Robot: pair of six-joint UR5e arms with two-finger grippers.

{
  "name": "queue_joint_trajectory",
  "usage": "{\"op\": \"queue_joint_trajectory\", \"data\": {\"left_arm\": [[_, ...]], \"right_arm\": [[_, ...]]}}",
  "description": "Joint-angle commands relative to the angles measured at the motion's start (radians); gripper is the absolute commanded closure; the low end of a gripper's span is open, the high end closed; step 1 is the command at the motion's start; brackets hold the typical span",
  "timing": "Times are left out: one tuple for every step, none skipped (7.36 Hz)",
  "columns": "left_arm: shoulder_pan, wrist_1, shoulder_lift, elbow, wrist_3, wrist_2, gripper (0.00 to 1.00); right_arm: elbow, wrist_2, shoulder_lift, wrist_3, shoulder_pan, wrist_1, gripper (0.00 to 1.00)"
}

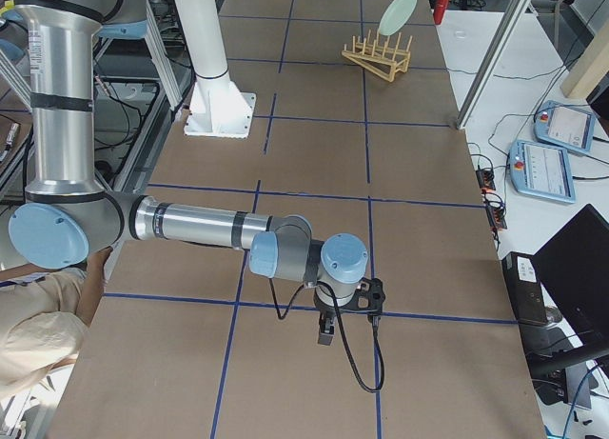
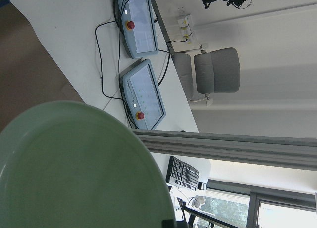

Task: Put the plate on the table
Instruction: 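Carry the plate nearer the robot and lower it flat onto the table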

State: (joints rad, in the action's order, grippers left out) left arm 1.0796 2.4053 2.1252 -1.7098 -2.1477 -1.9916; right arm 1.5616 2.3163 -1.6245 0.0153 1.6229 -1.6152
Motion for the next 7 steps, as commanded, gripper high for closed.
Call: {"op": "queue_joint_trajectory", "data": {"left_arm": [[-0.181,-0.412,0.095,-0.048,0.099,0.119,1.00],[-0.298,-0.574,0.129,-0.038,0.158,0.239,1.00],[-0.361,-0.726,0.140,-0.031,0.258,0.267,1.00],[-0.412,-0.849,0.142,-0.043,0.340,0.267,1.00],[-0.449,-0.938,0.144,-0.045,0.417,0.267,1.00],[-0.470,-1.009,0.142,-0.042,0.510,0.266,1.00],[-0.490,-1.020,0.136,-0.030,0.573,0.264,1.00]], "right_arm": [[0.000,0.000,0.000,0.000,0.000,0.000,0.00],[0.000,0.000,0.000,0.000,0.000,0.000,0.00],[0.000,0.000,0.000,0.000,0.000,0.000,0.00],[0.000,0.000,0.000,0.000,0.000,0.000,0.00],[0.000,0.000,0.000,0.000,0.000,0.000,0.00],[0.000,0.000,0.000,0.000,0.000,0.000,0.00],[0.000,0.000,0.000,0.000,0.000,0.000,0.00]]}}
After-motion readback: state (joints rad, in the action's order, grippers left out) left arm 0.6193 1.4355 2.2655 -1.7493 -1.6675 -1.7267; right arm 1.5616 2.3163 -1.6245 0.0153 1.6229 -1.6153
